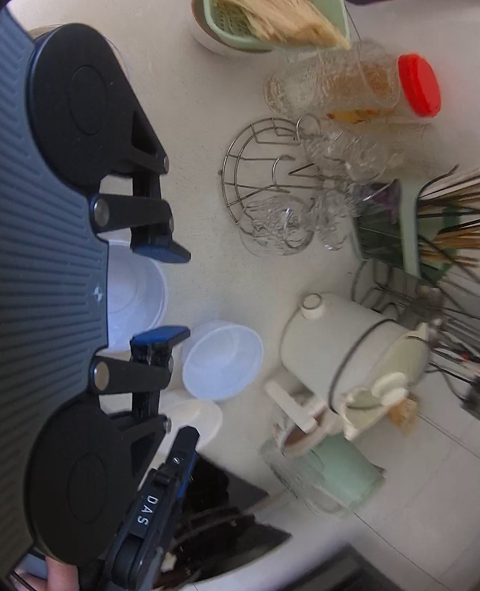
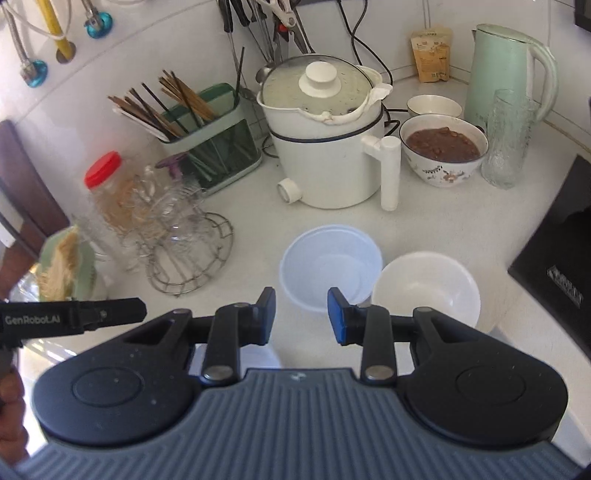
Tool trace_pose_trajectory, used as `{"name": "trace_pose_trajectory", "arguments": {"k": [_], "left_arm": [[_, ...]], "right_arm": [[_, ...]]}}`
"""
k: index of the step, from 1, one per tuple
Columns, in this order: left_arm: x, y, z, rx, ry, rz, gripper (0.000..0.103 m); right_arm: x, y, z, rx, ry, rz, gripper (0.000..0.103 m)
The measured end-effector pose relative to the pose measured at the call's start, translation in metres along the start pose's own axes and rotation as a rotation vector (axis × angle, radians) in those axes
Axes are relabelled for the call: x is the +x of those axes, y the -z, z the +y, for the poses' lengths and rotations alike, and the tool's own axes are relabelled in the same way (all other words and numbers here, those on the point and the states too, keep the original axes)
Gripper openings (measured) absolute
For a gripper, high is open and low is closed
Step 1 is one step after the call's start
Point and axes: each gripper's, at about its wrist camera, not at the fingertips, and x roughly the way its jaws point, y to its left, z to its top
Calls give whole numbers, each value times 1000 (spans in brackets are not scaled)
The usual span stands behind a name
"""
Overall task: Organize plates and bowls
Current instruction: 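Close both grippers on the rim of the second plastic bowl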
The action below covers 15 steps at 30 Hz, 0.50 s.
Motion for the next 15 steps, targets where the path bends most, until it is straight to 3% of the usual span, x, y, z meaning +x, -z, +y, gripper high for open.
{"name": "trace_pose_trajectory", "arguments": {"k": [5,9,12,15], "left_arm": [[41,-12,-7,11,-7,52,46],[67,-22,-9,-7,27,72,46],[85,-30,-9,-34,79,83,49],[101,-40,-16,-7,85,91,49]], "right_arm": [[33,-12,-22,11,23,33,34],[51,-24,-35,-9,68,-4,33],[64,-33,-48,11,68,-12,34],[79,-41,-55,8,62,-3,34]]}}
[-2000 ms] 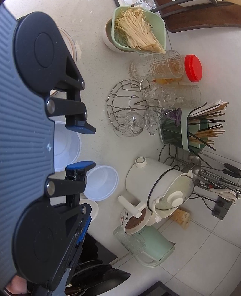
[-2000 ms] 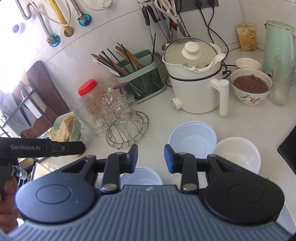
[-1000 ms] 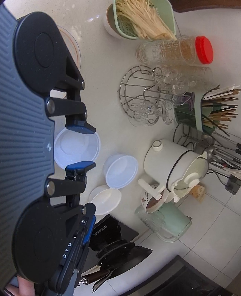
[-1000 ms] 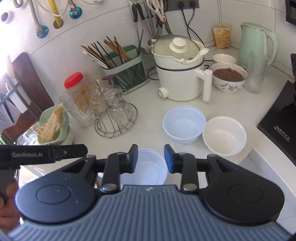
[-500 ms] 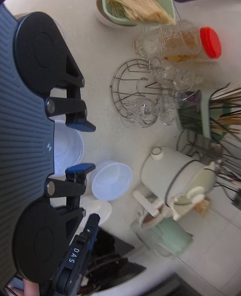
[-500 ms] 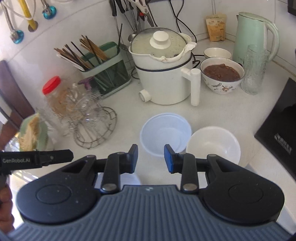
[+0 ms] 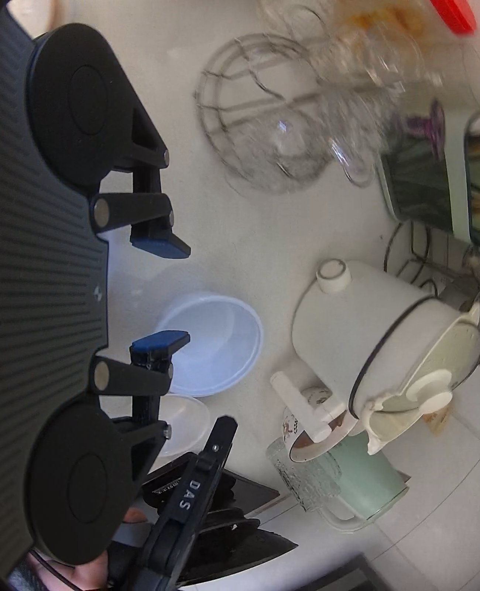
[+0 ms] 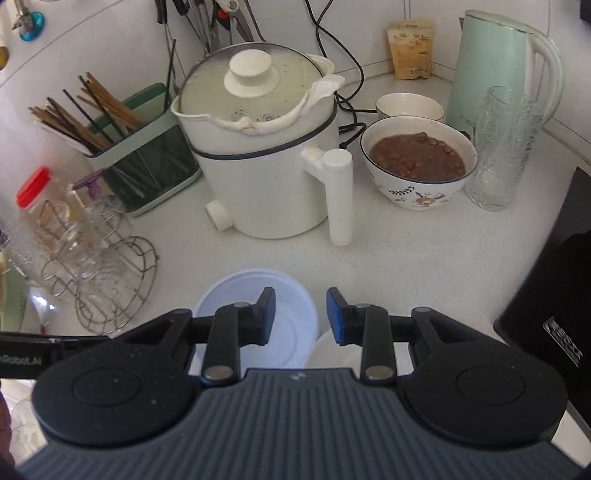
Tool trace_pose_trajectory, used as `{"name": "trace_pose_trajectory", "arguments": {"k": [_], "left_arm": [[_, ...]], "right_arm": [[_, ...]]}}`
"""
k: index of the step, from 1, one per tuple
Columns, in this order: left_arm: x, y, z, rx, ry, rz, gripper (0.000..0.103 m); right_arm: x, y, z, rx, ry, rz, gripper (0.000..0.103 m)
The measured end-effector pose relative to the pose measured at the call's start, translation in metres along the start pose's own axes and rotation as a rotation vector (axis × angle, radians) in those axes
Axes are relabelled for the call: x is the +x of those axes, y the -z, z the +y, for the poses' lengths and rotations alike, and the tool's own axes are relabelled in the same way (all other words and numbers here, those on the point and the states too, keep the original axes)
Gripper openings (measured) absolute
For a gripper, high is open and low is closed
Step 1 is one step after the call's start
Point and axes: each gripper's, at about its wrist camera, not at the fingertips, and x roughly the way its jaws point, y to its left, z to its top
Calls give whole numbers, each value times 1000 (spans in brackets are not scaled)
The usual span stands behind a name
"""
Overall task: Organize plates and bowls
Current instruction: 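Close both grippers on the rim of the second plastic bowl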
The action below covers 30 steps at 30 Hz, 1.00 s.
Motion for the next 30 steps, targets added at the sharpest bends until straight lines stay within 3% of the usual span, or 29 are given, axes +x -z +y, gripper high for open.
{"name": "trace_pose_trajectory", "arguments": {"k": [9,23,30], "left_arm": [[47,-20,-9,70,7,46,49],[84,-36,0,7,21,77,47],[93,-29,2,-28,14,97,31]], "right_arm": [[40,-12,1,-84,-46,102,33],[74,-9,-1,-97,-63,141,33],[82,-7,-1,-91,-62,161,33]]}}
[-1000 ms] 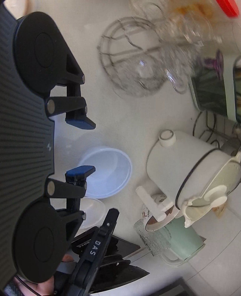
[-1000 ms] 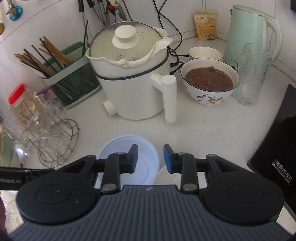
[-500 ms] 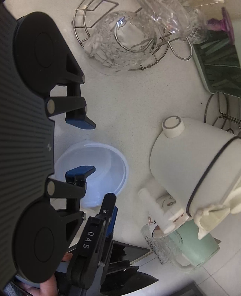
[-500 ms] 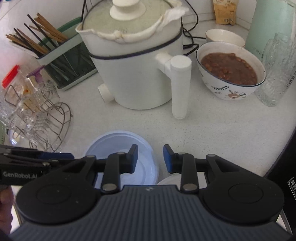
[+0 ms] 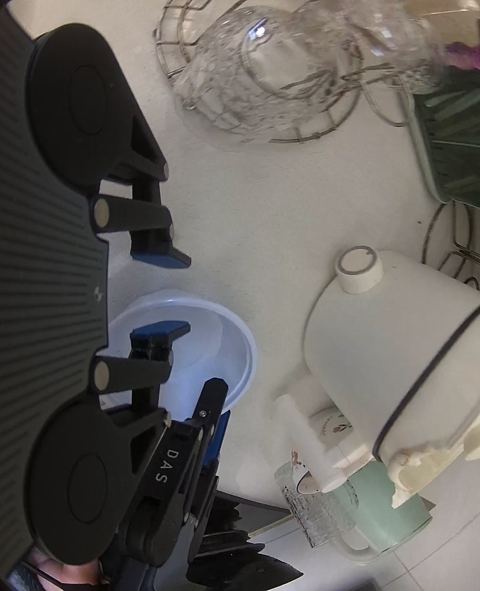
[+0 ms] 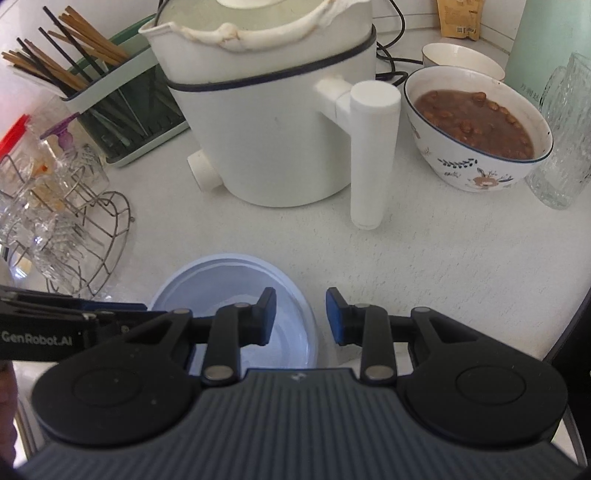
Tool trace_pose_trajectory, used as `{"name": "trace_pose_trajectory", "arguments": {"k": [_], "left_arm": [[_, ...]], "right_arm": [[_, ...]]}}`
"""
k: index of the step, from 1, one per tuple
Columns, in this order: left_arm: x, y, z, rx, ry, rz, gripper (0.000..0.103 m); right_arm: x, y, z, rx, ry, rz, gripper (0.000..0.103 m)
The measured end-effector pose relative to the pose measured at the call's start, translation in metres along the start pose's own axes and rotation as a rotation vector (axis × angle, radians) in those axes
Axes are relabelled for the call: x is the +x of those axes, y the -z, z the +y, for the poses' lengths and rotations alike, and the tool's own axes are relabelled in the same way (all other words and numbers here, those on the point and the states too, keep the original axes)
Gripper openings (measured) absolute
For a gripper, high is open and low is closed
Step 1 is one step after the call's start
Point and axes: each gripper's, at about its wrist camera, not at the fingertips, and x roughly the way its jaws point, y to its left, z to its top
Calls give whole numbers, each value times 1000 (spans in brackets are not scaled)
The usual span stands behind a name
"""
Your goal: Organize plates and bowls
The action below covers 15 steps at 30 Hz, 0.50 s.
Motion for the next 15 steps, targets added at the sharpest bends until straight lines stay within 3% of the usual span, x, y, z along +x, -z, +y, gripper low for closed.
{"name": "trace_pose_trajectory", "arguments": {"k": [2,4,9,15], "left_arm": [[3,2,-1,-10,-8,7,28],[6,5,-1,-15,-15,9,25],[5,6,-3,-18,-27,-4,18],[-4,5,-1,-38,-25,-29,17]], "right_arm": [[2,1,0,-3,-2,2,33],[4,3,1,-6,1,10,26],[7,5,2,-11,-7,13,18],[4,4,5,-14,-29,6,18]]}}
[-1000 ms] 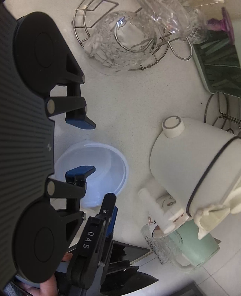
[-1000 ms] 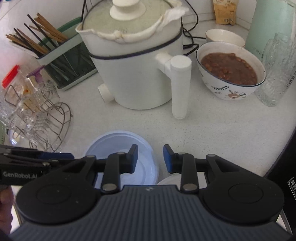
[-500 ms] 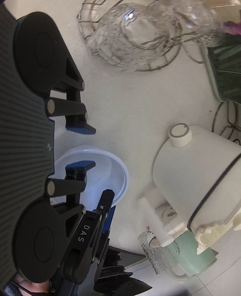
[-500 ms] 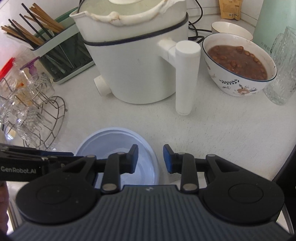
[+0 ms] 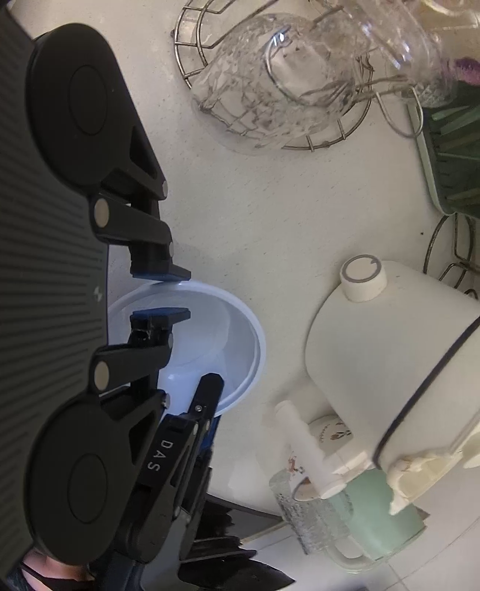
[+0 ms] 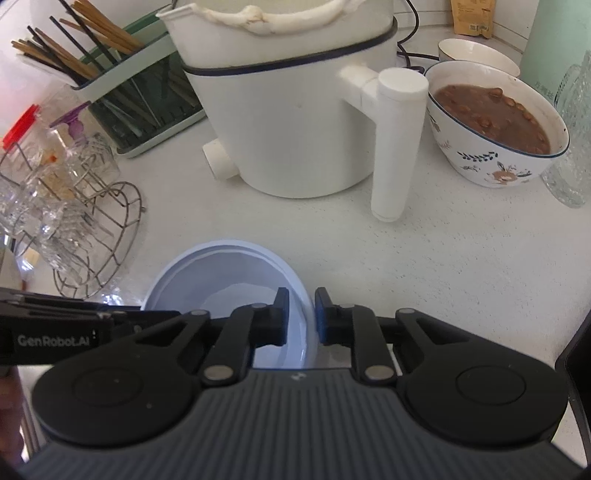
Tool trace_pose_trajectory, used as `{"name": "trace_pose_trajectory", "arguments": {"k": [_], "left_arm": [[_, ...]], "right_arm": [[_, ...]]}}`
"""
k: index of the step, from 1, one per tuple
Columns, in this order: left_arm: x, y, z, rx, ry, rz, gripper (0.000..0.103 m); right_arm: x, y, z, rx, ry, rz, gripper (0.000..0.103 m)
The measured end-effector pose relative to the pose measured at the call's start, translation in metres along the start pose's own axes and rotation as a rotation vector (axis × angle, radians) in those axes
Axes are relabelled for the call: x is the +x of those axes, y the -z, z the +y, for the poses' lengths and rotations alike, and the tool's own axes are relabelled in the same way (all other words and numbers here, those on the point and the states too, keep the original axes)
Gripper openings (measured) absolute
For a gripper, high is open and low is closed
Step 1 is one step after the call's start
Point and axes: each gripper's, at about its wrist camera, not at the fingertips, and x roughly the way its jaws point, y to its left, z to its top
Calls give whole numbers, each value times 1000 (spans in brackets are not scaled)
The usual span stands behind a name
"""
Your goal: Organize plates and bowls
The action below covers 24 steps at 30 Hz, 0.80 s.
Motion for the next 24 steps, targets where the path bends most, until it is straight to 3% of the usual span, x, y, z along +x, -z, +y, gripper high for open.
{"name": "trace_pose_trajectory", "arguments": {"k": [12,24], "left_arm": [[-35,4,4,-44,11,-64,17],[-96,23,-2,-78,20,-107,17]], "right_arm": [[-18,1,6,35,-41,-16,16],[-72,1,21,53,-118,-66,16]]}}
